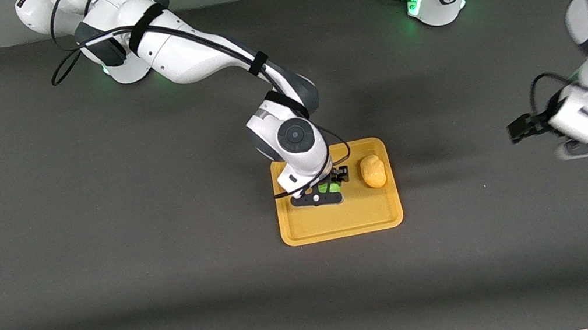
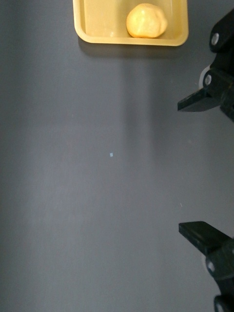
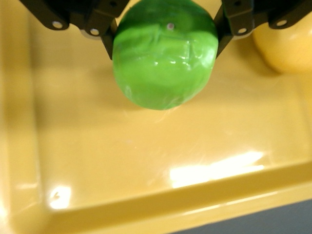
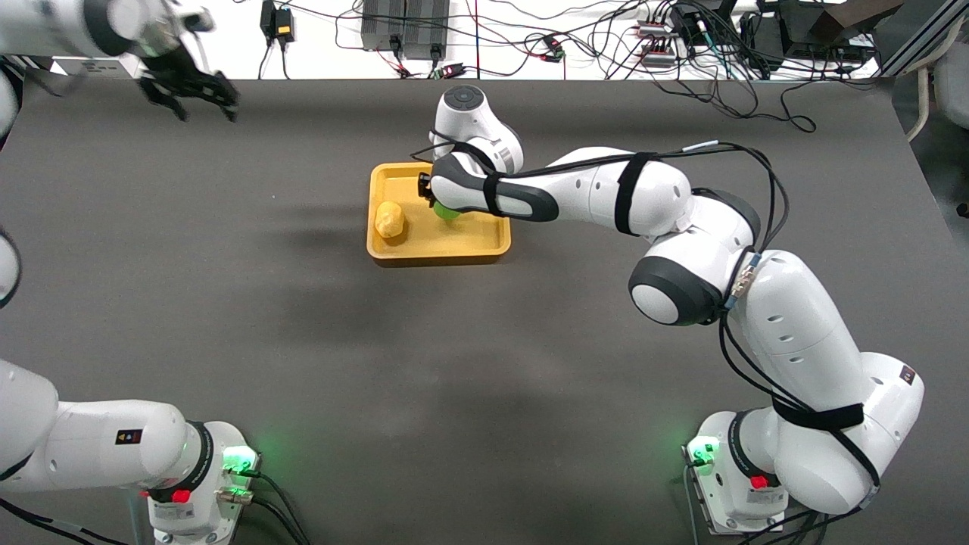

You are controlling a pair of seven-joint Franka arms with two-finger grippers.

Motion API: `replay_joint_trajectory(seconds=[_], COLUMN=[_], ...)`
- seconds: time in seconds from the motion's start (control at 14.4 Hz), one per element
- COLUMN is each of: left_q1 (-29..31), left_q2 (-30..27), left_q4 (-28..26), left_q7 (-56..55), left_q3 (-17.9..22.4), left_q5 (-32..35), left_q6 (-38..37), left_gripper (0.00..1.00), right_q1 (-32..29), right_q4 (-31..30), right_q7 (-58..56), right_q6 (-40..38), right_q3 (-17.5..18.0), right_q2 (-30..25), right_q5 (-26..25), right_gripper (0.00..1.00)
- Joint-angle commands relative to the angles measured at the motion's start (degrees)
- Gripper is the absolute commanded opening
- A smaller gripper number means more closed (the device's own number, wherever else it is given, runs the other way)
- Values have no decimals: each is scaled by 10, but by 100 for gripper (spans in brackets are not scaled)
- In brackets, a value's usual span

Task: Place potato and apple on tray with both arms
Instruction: 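Lower the apple onto the tray beside the potato and open the right gripper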

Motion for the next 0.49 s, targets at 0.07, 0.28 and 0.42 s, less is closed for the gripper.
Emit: replay_joint_trajectory(seconds=[0.07,0.28,0.42], left_q1=[13,10,10], left_q2=[-74,-88,-88], left_q4=[-12,-9,-4], left_q7=[22,32,33], left_q3=[-8,-9,-9], left_q5=[1,1,2], left_q6=[-27,-27,-31], left_gripper=[100,100,100], right_q1=[-6,-2,-2], right_q4=[8,7,7], right_q7=[10,12,19], right_q6=[-13,-16,-17], right_q3=[-2,-2,-1], right_q2=[11,7,3], right_q5=[-23,-16,-15], right_gripper=[36,37,37])
